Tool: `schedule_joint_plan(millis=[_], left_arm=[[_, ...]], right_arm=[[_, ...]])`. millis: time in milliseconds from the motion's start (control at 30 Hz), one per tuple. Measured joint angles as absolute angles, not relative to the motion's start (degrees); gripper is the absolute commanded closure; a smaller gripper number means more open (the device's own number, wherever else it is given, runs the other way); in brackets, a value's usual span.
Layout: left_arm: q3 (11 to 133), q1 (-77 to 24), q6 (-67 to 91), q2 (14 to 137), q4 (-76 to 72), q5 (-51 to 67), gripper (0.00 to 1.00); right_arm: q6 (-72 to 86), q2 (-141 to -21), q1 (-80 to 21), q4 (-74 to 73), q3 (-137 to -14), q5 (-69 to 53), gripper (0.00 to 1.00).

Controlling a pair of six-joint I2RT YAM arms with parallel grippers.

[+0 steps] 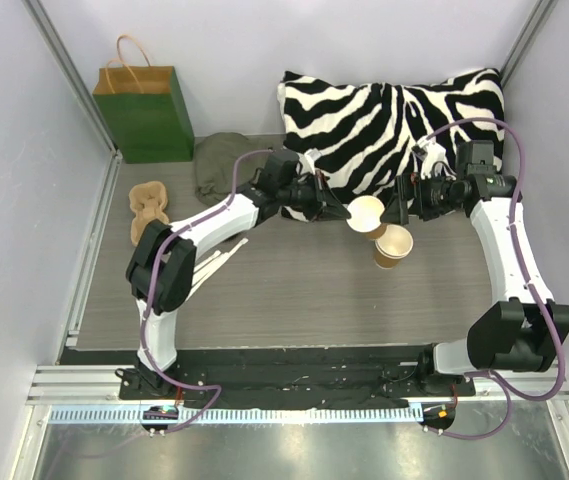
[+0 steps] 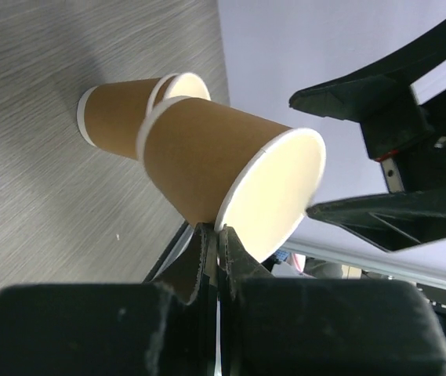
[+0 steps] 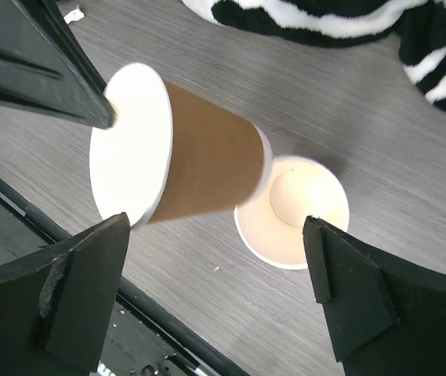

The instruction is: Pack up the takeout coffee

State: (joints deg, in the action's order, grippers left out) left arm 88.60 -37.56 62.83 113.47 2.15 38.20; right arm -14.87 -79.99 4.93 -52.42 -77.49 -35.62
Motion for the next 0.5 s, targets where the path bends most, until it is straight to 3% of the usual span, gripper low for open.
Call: schedule_joint_plan(millis=[267, 500], left_arm=[[85.47, -30.87, 64.01, 104.4, 1.74, 40.77, 1.0], [83.29, -25.63, 55.44, 98.8, 8.78, 40.95, 1.0]], right_arm=[[-18.9, -79.09, 2.83, -55.99, -77.78, -30.0, 0.3], [-19.35, -79.22, -11.05, -55.0, -71.96, -17.74, 0.44]])
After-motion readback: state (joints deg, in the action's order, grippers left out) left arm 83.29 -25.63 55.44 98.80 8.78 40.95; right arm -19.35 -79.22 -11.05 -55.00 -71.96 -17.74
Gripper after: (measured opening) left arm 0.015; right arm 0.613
